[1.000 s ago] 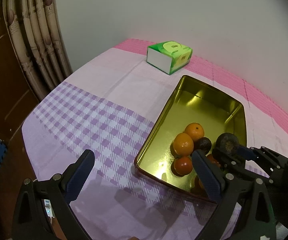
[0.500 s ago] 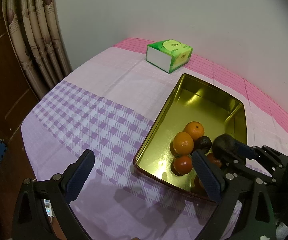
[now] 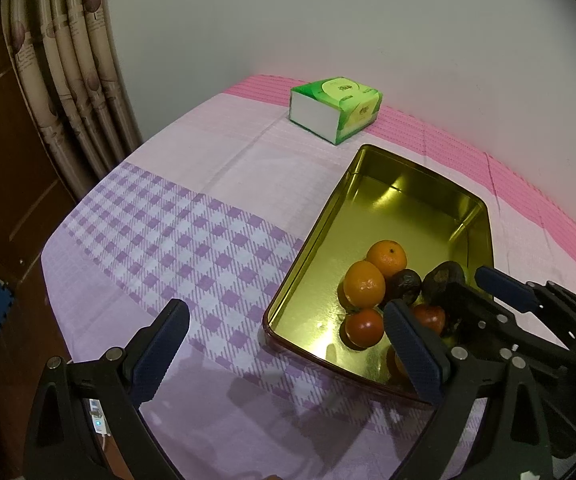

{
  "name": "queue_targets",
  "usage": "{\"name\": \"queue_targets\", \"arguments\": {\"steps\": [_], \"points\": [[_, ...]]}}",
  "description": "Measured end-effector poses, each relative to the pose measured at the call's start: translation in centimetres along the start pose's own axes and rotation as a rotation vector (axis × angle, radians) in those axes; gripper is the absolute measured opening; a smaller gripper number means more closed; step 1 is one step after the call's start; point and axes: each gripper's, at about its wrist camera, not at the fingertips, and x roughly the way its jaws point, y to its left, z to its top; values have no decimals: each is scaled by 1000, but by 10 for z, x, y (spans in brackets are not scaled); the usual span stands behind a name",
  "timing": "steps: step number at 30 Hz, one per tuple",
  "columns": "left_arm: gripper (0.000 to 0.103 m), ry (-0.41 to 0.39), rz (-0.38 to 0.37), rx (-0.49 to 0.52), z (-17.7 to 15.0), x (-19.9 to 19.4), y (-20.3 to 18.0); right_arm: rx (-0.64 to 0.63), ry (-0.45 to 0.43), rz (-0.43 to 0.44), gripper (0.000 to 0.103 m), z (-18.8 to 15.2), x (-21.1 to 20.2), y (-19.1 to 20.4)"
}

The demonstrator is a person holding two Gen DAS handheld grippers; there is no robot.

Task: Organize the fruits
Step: 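Lower dark brown fruit into the tray and open right tool, then move right tool to the two tan round fruits and grasp both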

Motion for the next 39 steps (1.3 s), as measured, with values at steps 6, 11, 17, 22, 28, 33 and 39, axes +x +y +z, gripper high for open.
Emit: {"name": "queue_targets", "arguments": {"steps": [6, 11, 17, 22, 28, 33, 39], "points": [[97, 1, -15, 12, 0, 1, -2, -9, -29, 6, 38, 0, -17, 3], [97, 0, -18, 14, -1, 1, -5, 9, -53, -8, 38, -3, -36, -6], [97, -12, -20, 23, -2, -1, -6, 48, -54, -41, 38, -12, -47, -26], [97, -23, -29, 32, -3, -3, -9, 68, -50, -79, 39, -24, -55, -40], [97, -25, -30, 39, -4, -3, -11, 97, -18, -113, 39, -43, -60, -59], [97, -35, -33, 68, -6, -5, -19, 117, 22, -135, 39, -60, -60, -72], [97, -37, -39, 101, -8, -5, -26, 105, 81, -118, 39, -77, -50, -69]]}}
